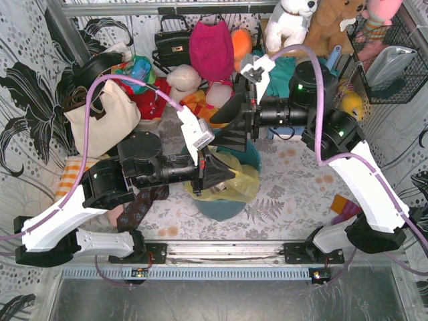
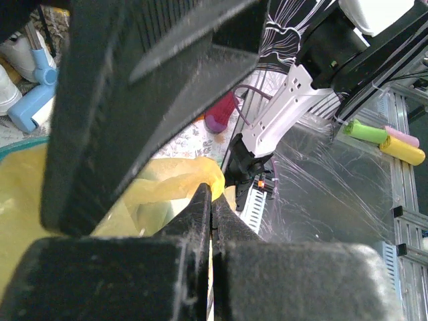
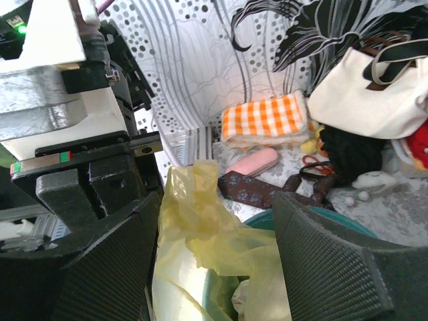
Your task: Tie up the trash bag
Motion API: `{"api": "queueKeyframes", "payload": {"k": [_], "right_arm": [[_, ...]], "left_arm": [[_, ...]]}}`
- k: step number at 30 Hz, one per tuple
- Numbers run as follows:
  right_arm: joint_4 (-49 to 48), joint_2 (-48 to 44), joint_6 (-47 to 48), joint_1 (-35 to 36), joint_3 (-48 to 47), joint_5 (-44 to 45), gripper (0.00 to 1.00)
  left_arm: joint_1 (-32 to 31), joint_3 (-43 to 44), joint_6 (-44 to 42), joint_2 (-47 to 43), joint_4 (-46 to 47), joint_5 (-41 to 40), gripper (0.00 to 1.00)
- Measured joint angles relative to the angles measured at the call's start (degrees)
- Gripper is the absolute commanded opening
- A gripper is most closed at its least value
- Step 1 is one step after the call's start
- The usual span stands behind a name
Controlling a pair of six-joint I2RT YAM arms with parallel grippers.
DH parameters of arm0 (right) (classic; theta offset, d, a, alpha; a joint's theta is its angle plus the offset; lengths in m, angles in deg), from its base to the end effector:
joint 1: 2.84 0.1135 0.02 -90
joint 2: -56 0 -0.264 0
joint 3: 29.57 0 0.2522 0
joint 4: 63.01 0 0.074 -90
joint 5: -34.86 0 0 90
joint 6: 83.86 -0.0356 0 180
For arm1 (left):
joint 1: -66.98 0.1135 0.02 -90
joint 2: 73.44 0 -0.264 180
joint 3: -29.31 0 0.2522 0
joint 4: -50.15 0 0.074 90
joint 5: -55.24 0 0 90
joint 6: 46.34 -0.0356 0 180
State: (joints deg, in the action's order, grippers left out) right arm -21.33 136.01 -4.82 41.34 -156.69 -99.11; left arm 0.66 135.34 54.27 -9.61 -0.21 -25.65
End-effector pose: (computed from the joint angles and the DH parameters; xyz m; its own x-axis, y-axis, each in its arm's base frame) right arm 0.1585 0.1885 0.5677 -0.1230 0.0713 -0.9898 -0.9920 0.0213 0.1248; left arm 0.0745 -0.1840 0.5044 -0.2341 0.0812 -0.9688 0.9402 0.2726 -0.2043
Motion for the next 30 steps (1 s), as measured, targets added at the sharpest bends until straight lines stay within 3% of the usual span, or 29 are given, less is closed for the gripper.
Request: {"api": "queueKeyframes", "payload": {"k": [4,6,9,11,30], "right_arm": [[-0.11,1.16,0.04,1.77,0.02,-1.27,0.59],[-0.13,1.27,0.24,2.38,0.02,-1.55,0.45],[-0.15,1.27,0.83,2.95,0.02,-1.95,0.14],[-0.15,1.27,1.05,3.08,0.07,-1.86,0.02],[-8.41,-10.21,-4.52,3.10,17.81,15.78,0.00]], "left_arm": [[0.00,-0.15,0.00,0.00,0.17,0.11,0.00],[0.00,-0.17,0.02,-0.04,0.22,0.20,0.00],[0.00,-0.15,0.02,-0.17,0.22,0.17,0.00],[0.00,-0.17,0.02,-0.28,0.22,0.09,0.00],[0.00,-6.67,-0.44,-6.25,3.87,-11.21,0.00]]}}
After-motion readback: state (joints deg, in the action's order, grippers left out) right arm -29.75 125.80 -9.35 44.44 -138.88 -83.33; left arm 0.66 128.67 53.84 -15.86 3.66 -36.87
